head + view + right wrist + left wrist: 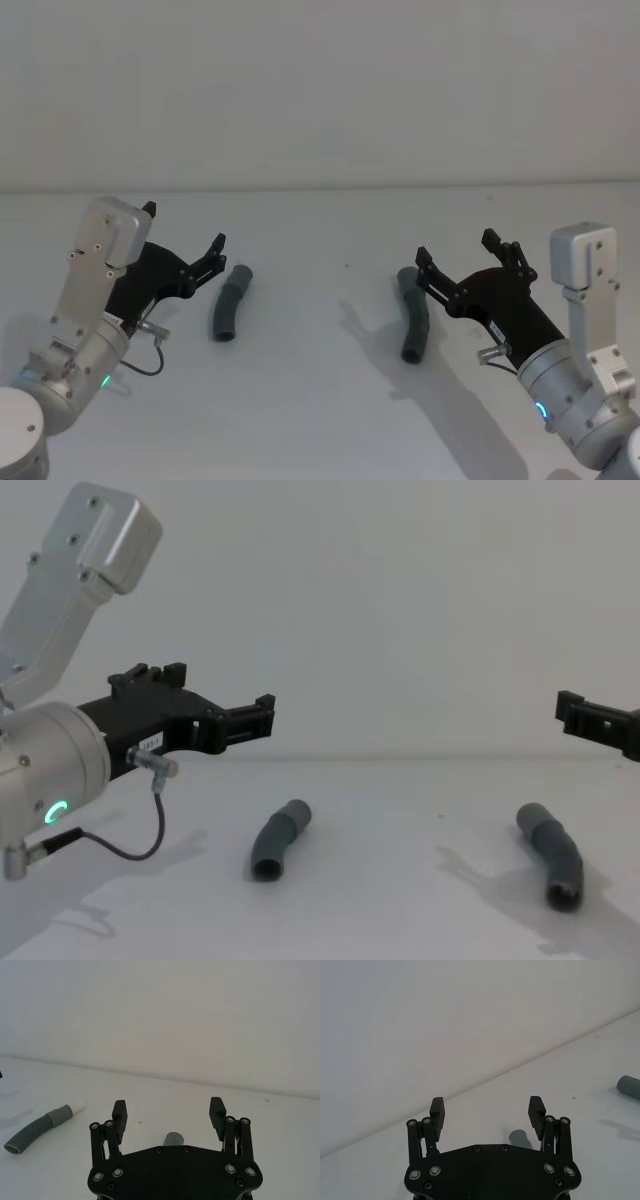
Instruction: Use both hands to pick up one end of the pipe from the table, align the ends, and insert them.
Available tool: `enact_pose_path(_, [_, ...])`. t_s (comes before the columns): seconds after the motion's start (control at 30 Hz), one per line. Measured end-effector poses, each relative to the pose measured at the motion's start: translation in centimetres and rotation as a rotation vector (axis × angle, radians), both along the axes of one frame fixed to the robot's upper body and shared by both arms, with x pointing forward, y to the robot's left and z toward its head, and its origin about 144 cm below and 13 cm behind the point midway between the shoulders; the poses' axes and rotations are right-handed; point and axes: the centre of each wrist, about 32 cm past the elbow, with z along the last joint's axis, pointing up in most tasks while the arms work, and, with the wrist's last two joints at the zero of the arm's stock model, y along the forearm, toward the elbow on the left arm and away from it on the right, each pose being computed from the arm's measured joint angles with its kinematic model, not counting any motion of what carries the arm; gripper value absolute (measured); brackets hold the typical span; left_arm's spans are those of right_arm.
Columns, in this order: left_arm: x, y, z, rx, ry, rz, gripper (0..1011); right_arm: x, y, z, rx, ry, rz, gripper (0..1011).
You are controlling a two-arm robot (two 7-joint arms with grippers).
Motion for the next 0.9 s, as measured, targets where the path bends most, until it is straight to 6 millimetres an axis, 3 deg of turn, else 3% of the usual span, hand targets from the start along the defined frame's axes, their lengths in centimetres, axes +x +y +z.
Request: enact_pose_path(0.9, [0.0, 0.0, 0.0, 0.0, 0.0, 0.0, 1002, 0.0, 0.0, 0.0, 0.0, 0.0, 0.0, 1000])
